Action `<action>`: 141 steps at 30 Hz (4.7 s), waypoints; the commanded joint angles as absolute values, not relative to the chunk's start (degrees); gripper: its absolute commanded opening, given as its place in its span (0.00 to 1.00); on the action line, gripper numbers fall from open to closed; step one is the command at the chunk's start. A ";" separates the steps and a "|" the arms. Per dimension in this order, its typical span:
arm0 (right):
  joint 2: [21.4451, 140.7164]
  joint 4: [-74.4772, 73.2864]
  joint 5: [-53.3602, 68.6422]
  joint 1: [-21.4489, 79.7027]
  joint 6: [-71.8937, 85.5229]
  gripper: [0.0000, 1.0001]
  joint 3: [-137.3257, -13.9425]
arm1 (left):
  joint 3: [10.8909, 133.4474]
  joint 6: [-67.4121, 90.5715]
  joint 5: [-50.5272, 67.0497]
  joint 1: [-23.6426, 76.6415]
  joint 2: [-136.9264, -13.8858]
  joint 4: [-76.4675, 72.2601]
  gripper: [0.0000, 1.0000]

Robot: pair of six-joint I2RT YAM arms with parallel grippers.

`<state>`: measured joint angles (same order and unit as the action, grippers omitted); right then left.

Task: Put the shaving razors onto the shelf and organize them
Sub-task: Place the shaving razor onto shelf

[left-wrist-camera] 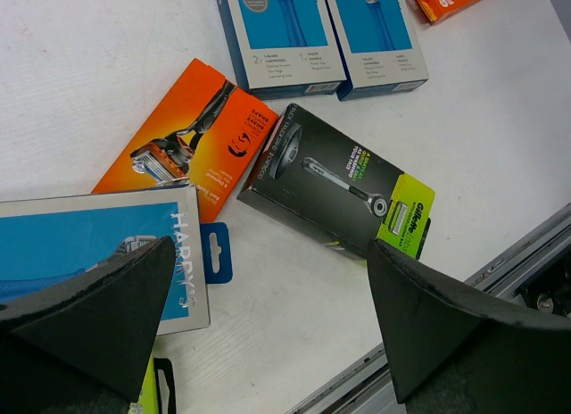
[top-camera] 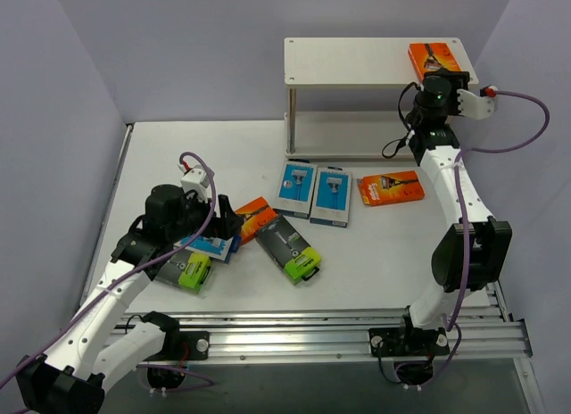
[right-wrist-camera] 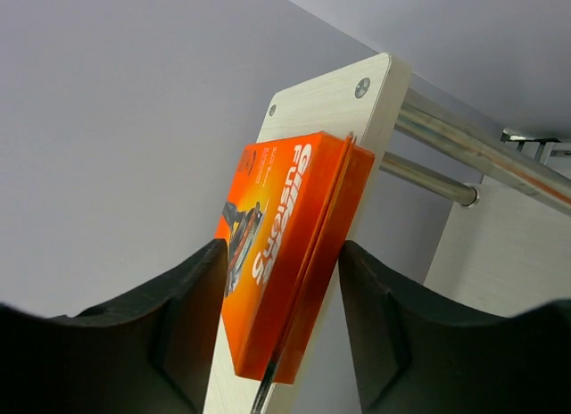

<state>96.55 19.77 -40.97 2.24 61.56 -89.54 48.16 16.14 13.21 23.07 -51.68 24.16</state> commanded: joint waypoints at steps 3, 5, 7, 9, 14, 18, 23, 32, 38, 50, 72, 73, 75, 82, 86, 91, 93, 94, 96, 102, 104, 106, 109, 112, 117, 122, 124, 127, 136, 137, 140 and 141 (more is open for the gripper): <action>95.63 21.10 -40.08 1.32 60.39 0.57 -91.93 | 49.66 16.61 14.06 22.15 -51.50 22.32 0.98; 95.45 19.78 -39.20 1.23 59.51 0.61 -92.37 | 49.66 16.61 13.89 21.97 -51.50 22.41 0.98; 95.01 17.68 -37.89 1.23 58.54 0.66 -92.90 | 49.66 16.61 13.80 21.89 -51.42 22.41 0.98; 95.18 16.36 -36.66 1.23 56.87 0.72 -94.12 | 49.75 16.61 13.71 21.80 -51.33 22.59 0.97; 97.64 6.78 -31.83 0.44 55.02 0.76 -101.41 | 49.66 16.61 13.62 21.45 -50.98 22.76 0.98; 98.96 2.29 -30.24 0.35 53.00 0.80 -104.84 | 49.66 16.61 13.89 21.45 -51.24 23.03 0.98; 99.67 -1.93 -26.47 0.26 51.94 0.85 -106.17 | 49.92 16.61 14.68 21.45 -52.29 23.47 0.98; 102.92 -6.24 -19.60 -2.46 49.49 0.96 -110.39 | 50.19 16.52 15.47 21.45 -53.35 23.99 0.98; 101.78 -4.58 -18.02 -2.55 48.08 1.00 -109.69 | 50.27 16.44 15.82 21.45 -53.35 23.91 0.98; 97.39 -2.55 -13.19 -3.78 46.14 1.00 -109.25 | 50.62 15.91 16.26 21.36 -53.61 24.26 0.98; 85.70 -2.29 -1.15 -7.82 44.48 1.00 -97.21 | 50.89 15.47 14.33 21.53 -54.23 25.66 0.97; 84.39 -2.37 -0.53 -7.82 44.12 1.00 -97.03 | 50.80 15.47 14.33 21.53 -54.05 25.49 0.97; 83.06 -3.07 -0.53 -7.82 43.42 1.00 -96.94 | 50.71 15.47 14.15 21.53 -53.88 25.40 0.97; 72.18 -0.35 8.52 -4.14 44.21 1.00 -88.70 | 50.80 15.29 12.92 21.62 -53.35 25.31 0.97; 67.24 0.27 7.03 5.33 42.01 1.00 -84.56 | 49.75 15.38 10.91 21.88 -49.67 23.91 0.97; 62.94 -3.51 6.07 11.15 45.87 1.00 -83.14 | 49.13 15.29 9.23 22.06 -48.95 22.94 0.96; 61.53 -4.65 5.28 12.65 48.15 1.00 -83.67 | 49.39 15.21 8.27 22.06 -50.01 22.85 0.97; 59.78 -4.22 5.01 12.83 48.95 1.00 -83.24 | 49.39 15.03 8.00 22.06 -50.27 22.76 0.97; 58.10 -3.08 4.66 13.09 51.32 1.00 -82.97 | 49.39 14.85 7.30 22.15 -50.80 22.41 0.97; 55.55 -6.68 2.82 13.27 52.91 1.00 -86.74 | 48.52 14.50 5.45 22.15 -51.06 21.36 0.97; 55.37 -7.90 2.11 13.27 51.86 1.00 -87.62 | 48.43 14.41 5.27 22.24 -51.76 21.36 0.97; 55.63 -8.79 1.50 13.27 50.46 1.00 -87.89 | 48.34 14.24 5.27 22.24 -52.29 21.10 0.97; 56.51 -10.72 0.27 13.18 48.52 1.00 -89.03 | 48.25 13.71 4.92 22.24 -53.17 20.74 0.97; 57.21 -11.08 -2.55 13.18 46.93 1.00 -88.68 | 48.43 13.36 4.31 22.24 -53.79 20.83 0.97; 58.62 -10.81 -2.55 13.10 46.41 1.00 -89.30 | 48.43 13.27 3.61 22.32 -53.79 20.74 0.98; 58.19 -9.50 -2.02 13.10 46.75 1.00 -90.09 | 48.43 13.01 3.52 22.41 -53.44 21.00 0.97; 57.75 -9.40 -1.15 13.10 47.63 1.00 -89.65 | 48.43 13.01 3.34 22.41 -53.18 20.92 0.97; 57.48 -10.89 -0.62 13.18 46.94 1.00 -89.56 | 48.60 12.92 3.25 22.41 -52.91 20.92 0.98; 53.00 -7.82 -1.05 12.13 36.13 1.00 -73.49 | 69.84 11.60 3.60 25.40 -65.01 28.91 0.97; 52.74 -8.69 -1.66 11.61 35.34 1.00 -72.61 | 75.88 11.95 4.30 26.10 -66.52 29.53 0.97; 51.77 -11.77 -4.13 10.64 32.70 1.00 -70.32 | 84.87 13.36 6.41 27.94 -73.20 31.37 0.97; 50.64 -12.47 -5.09 9.94 31.74 1.00 -69.96 | 91.51 13.88 6.42 28.65 -75.04 32.86 0.97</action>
